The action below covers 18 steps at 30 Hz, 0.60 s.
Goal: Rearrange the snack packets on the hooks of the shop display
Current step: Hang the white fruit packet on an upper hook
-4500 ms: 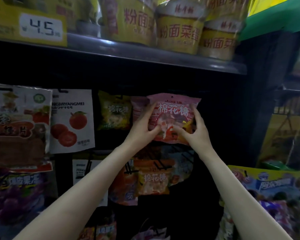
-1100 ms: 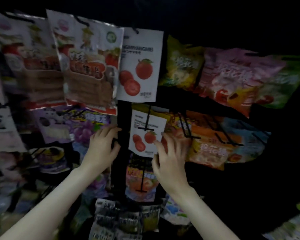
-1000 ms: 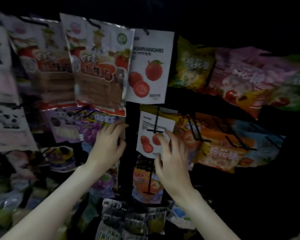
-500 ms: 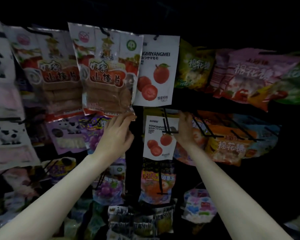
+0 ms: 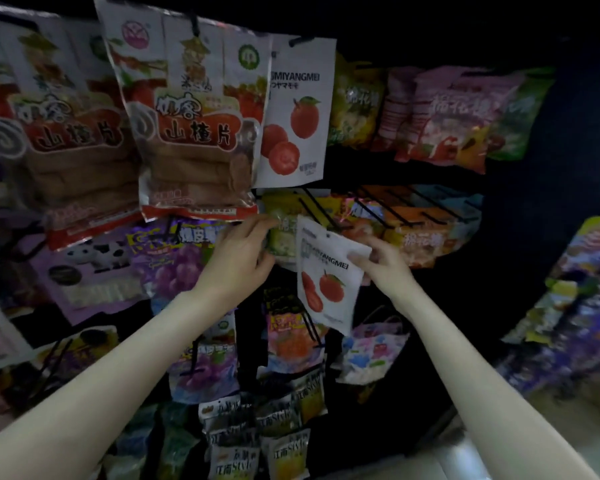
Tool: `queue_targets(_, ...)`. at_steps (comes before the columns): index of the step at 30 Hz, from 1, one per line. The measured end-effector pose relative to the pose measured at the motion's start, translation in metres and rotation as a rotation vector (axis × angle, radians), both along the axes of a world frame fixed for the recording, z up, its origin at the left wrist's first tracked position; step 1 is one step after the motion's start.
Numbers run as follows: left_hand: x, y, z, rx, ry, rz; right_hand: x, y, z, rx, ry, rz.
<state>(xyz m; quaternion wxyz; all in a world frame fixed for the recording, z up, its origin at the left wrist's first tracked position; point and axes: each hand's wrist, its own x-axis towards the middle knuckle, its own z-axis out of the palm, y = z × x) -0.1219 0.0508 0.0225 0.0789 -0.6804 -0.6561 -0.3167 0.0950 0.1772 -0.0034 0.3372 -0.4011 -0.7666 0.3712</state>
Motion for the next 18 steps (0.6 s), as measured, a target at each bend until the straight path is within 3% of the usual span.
queue_targets(4, 0.026, 0.004, 0.013, 0.026, -0.106, -0.208, 0.014, -0.036, 0.044, 0.348, -0.196, 0.059)
queue_targets(6, 0.035, 0.003, 0.025, 0.067, -0.144, -0.272, 0.015, -0.05, 0.072, 0.454, -0.125, 0.035)
queue_targets(11, 0.04, -0.001, 0.069, 0.34, -0.198, -0.242, -0.001, -0.063, 0.13, 0.48, 0.28, 0.009)
queue_targets(15, 0.028, -0.003, 0.105, 0.398, -0.249, -0.201, -0.022, -0.063, 0.15, 0.656, 0.298, 0.069)
queue_targets(18, 0.016, -0.001, 0.126, 0.45, -0.26, -0.166, -0.036, -0.05, 0.154, 0.616, 0.329, 0.148)
